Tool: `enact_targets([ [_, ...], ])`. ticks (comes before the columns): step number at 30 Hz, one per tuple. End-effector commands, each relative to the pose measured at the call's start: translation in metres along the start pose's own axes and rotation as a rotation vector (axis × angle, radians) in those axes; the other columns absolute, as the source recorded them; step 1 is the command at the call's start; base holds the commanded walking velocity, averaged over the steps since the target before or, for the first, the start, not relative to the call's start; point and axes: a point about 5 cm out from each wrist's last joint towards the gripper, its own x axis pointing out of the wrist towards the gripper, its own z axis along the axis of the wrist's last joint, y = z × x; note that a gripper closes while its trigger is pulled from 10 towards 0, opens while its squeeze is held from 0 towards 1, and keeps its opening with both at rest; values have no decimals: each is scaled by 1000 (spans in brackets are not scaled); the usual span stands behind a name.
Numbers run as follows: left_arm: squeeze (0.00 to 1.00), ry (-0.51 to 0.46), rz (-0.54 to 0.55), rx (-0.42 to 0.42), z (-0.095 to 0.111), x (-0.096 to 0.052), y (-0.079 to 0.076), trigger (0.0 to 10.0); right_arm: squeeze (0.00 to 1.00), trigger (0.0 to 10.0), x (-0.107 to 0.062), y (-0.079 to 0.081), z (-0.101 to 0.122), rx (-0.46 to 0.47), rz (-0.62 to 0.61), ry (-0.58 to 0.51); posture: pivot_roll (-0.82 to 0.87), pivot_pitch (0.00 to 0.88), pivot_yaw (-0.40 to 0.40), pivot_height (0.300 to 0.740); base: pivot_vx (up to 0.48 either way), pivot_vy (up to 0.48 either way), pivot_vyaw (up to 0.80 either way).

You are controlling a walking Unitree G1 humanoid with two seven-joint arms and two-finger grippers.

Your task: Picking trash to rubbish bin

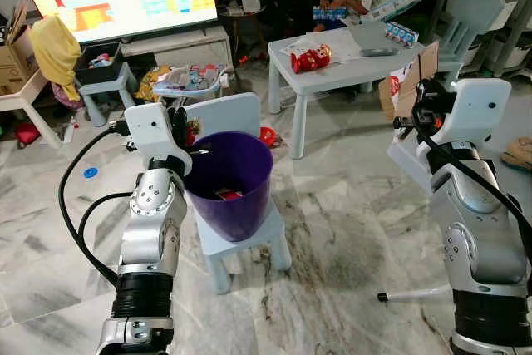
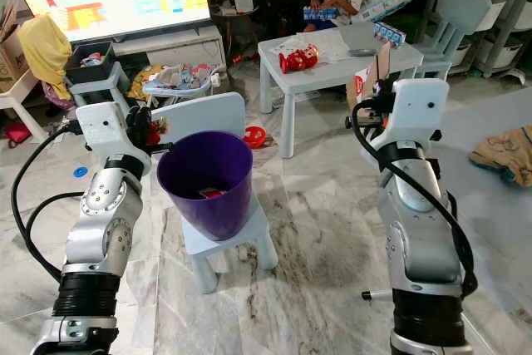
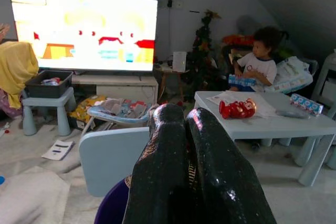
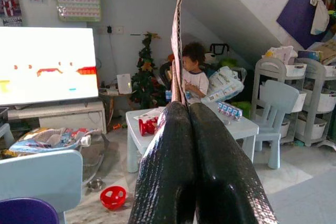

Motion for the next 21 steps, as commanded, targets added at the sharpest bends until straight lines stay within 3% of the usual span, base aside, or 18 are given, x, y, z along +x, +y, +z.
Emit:
enact_targets([
  [1,0,3,14,-5,0,1,3,0,0,0,0,3,4,-1,13,-16,-58,0,40,740,0,0,800],
  [13,0,8,-4,-8,0,3,4,0,0,0,1,6,3,13,25,-20,-53,0,47,740,0,0,800],
  [21,0,8,-13,-10,1,4,4,0,0,0,2,8,3,25,29,-26,-49,0,50,740,300,0,0],
])
